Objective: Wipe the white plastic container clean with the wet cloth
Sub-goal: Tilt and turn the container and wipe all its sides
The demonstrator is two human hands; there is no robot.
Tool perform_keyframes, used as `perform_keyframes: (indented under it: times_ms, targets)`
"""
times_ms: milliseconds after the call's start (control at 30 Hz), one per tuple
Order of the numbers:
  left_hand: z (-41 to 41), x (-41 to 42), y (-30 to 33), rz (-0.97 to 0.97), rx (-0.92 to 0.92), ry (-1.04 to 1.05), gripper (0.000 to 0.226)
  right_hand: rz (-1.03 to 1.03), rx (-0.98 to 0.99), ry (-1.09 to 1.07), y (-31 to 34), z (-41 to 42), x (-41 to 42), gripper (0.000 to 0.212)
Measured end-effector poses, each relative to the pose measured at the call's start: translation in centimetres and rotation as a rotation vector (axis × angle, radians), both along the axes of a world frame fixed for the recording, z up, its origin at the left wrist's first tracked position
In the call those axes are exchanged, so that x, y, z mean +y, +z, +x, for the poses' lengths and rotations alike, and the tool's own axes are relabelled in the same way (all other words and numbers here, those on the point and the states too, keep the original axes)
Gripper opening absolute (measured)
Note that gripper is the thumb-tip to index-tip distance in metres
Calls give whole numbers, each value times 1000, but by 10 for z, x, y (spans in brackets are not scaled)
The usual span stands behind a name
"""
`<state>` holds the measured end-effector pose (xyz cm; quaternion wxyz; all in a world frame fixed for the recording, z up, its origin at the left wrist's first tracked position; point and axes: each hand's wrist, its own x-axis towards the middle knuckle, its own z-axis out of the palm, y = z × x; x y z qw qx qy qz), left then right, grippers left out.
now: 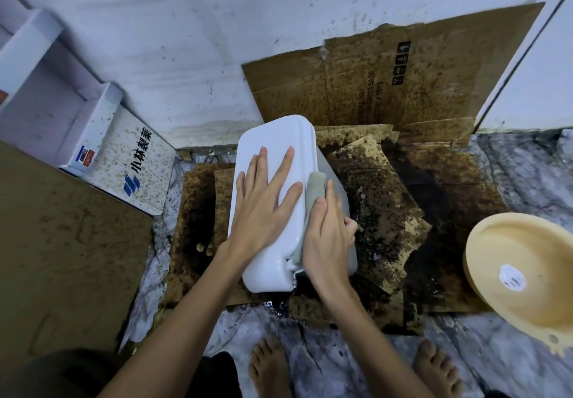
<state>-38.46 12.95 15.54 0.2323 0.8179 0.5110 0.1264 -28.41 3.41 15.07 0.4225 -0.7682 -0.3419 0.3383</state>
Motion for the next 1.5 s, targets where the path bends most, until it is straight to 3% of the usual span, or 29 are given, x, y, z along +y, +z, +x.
perform_keyframes:
  times_ms: [167,333,700,1000,1133,1233,1300,1500]
  targets:
    - [-8,2,-1,-10,-11,9,63,39,92,224,6,32,55,57]
    - [-6,4,-5,1,-13,7,62,123,217,290,1,47,75,59]
    - [-2,2,-2,-3,11,19,66,196,342,170,-8,8,-23,61]
    - [27,-6,8,-40,-35,13,66,199,338,143,-11,59,30,56]
    - [24,-16,14,61,-362,257,61,211,330,180,-11,78,67,63]
    - [26,-24,19,233,-242,641,37,188,299,206,-12,90,93,71]
    - [28,-30,20,140,-130,781,35,187,285,224,-13,98,108,75]
    - [25,-66,15,-138,-52,775,61,207,267,260,-14,115,147,76]
